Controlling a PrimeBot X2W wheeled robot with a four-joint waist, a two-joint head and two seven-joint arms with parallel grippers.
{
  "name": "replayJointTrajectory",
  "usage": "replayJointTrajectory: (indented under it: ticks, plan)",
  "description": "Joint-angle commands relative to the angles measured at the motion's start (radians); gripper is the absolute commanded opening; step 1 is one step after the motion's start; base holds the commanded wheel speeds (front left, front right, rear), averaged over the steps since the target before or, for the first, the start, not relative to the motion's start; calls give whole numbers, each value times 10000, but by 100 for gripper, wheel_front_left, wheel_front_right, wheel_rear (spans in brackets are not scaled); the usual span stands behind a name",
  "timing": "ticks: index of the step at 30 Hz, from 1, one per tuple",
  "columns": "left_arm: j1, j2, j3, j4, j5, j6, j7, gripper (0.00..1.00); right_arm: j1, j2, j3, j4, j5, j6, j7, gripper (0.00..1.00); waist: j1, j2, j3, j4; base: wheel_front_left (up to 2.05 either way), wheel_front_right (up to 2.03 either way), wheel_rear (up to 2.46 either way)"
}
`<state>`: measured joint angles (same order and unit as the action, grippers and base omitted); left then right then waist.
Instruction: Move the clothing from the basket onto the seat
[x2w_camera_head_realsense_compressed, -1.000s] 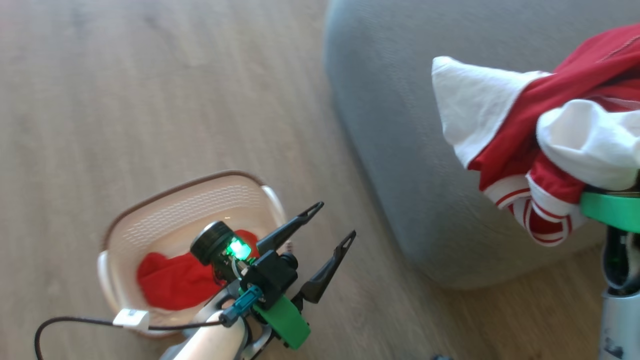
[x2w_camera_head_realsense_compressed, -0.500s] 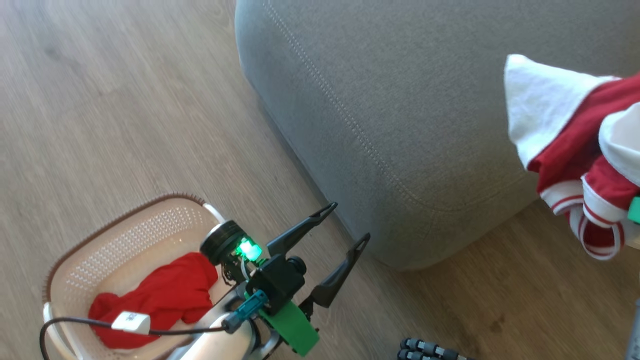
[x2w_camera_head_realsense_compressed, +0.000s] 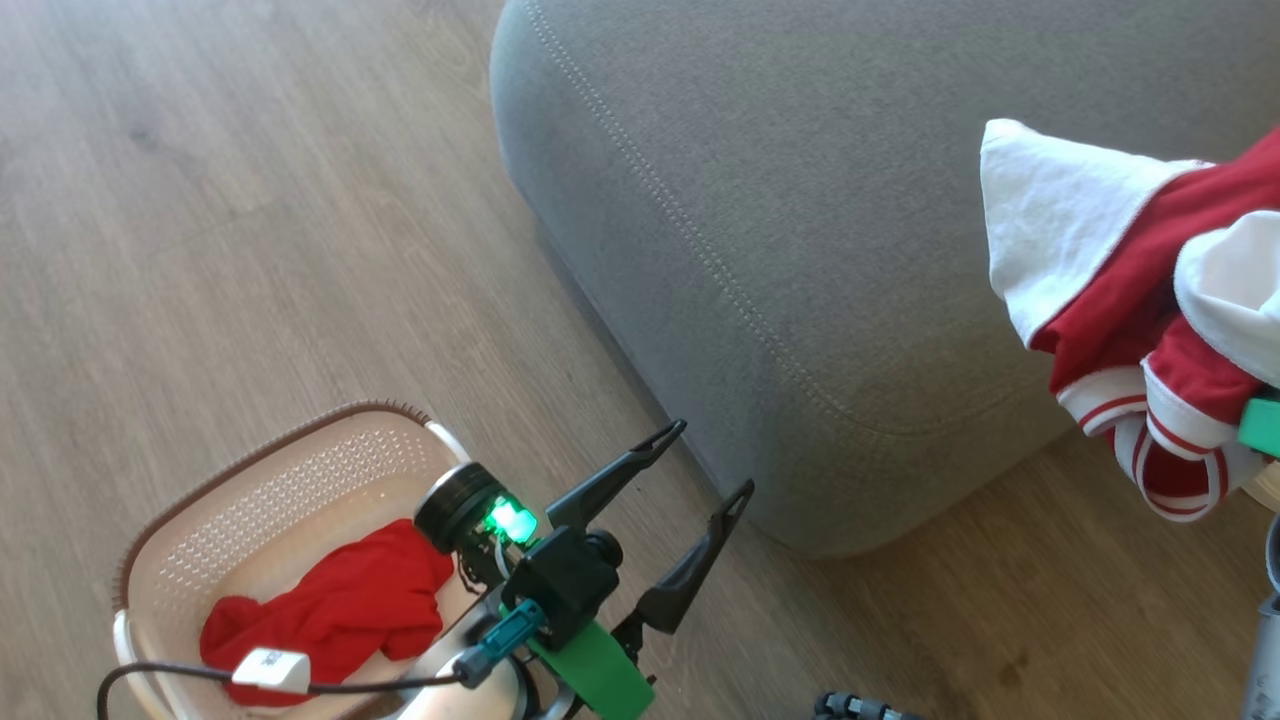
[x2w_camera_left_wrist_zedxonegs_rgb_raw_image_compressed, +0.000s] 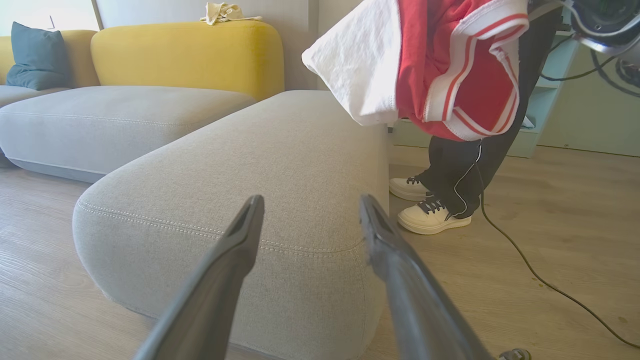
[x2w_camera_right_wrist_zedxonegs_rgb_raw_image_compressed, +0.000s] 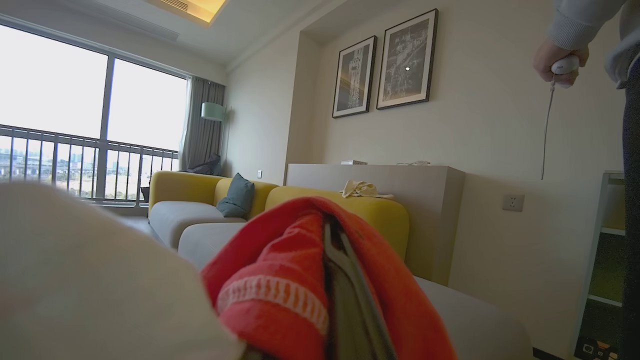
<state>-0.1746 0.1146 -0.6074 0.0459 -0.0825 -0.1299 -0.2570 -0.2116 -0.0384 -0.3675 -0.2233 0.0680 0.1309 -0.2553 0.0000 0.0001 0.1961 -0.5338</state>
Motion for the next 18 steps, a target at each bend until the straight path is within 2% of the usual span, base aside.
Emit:
replayJointTrajectory:
  ticks: [1, 10, 18]
  plan:
    - [-150, -166, 379, -377, 92, -7, -47, 100, -247, -120, 248, -288, -107, -2, -65, 0, 0, -1, -1, 81, 0, 0, 0]
    - [-177, -165, 472, -359, 231, -7, -47, 100, -489, -258, 152, -240, -81, -2, -65, 0, 0, -1, 226, 348, 0, 0, 0]
    - [-663, 162, 487, -559, 340, -7, -47, 100, -1683, -676, -273, 37, 562, -2, -65, 0, 0, -1, 1277, 589, 0, 0, 0]
